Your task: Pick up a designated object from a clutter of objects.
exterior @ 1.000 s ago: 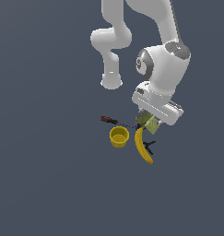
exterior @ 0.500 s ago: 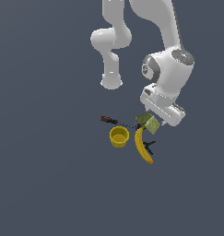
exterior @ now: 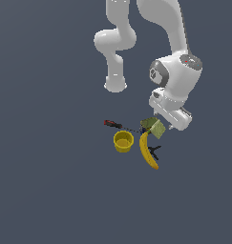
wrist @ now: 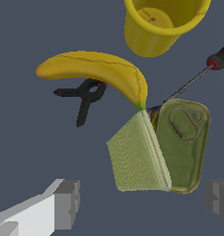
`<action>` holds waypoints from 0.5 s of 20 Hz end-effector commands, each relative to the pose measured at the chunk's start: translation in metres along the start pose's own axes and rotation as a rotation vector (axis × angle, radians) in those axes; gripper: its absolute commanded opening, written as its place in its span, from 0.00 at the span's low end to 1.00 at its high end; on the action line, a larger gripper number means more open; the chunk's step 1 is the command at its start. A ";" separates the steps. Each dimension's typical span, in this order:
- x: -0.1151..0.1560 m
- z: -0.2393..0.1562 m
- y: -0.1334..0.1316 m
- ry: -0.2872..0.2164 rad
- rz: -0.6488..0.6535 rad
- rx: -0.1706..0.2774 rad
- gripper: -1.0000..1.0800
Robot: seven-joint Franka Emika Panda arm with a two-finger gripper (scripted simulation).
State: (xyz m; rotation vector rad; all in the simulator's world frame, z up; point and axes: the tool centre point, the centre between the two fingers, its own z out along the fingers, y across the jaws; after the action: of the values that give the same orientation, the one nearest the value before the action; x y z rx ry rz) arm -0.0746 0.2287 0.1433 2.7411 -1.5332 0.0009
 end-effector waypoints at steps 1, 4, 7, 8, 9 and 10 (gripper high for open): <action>-0.002 0.001 0.000 -0.001 0.009 0.000 0.96; -0.002 0.001 0.000 -0.001 0.008 0.000 0.96; -0.002 0.004 0.000 -0.001 0.008 0.000 0.96; -0.002 0.006 0.000 -0.001 0.008 0.000 0.96; -0.003 0.009 0.000 -0.001 0.008 0.000 0.96; -0.003 0.013 0.001 -0.001 0.008 0.000 0.96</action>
State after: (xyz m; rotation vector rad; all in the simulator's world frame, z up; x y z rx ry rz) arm -0.0761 0.2307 0.1349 2.7362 -1.5445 0.0009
